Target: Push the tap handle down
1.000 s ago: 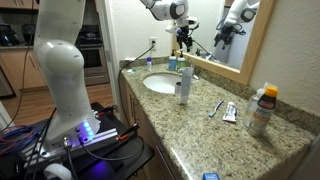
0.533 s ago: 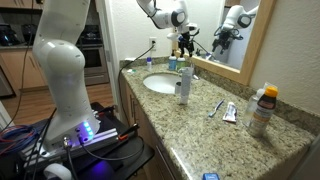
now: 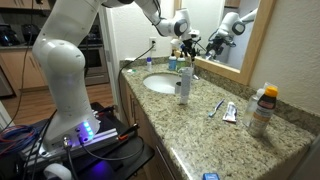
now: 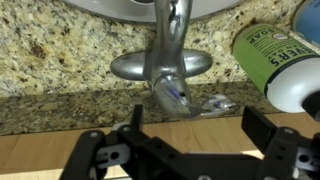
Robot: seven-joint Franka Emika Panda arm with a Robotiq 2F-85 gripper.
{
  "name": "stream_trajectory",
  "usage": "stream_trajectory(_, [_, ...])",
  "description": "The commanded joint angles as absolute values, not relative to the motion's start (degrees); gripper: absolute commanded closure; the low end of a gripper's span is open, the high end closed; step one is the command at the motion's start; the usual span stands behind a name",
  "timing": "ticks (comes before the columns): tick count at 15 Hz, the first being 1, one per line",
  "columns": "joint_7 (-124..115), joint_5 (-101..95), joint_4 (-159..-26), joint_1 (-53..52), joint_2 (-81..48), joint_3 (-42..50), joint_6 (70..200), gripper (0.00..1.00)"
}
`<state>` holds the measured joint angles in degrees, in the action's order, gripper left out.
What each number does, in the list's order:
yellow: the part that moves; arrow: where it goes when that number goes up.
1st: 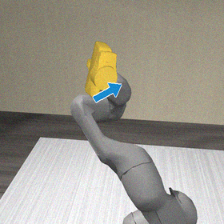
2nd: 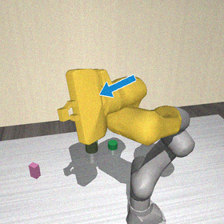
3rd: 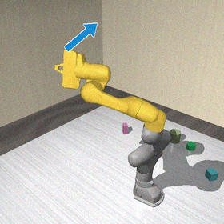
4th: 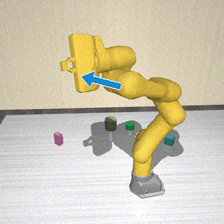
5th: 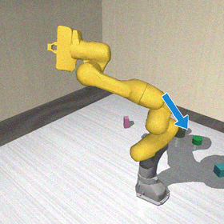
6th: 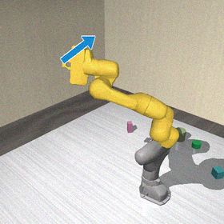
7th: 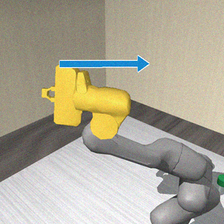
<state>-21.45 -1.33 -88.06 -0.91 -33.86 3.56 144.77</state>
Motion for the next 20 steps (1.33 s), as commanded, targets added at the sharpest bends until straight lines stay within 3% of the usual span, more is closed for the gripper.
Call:
stream_trajectory(1, [-20.62,-0.48,-88.44,-1.64,-33.30,4.34,143.42,0.26])
stream_trajectory(11, [-19.36,1.59,-90.07,-1.56,-30.84,3.01,139.37,0.95])
stream_trajectory(20, [-17.49,1.35,-93.50,-1.34,-30.39,4.67,127.14,0.93])
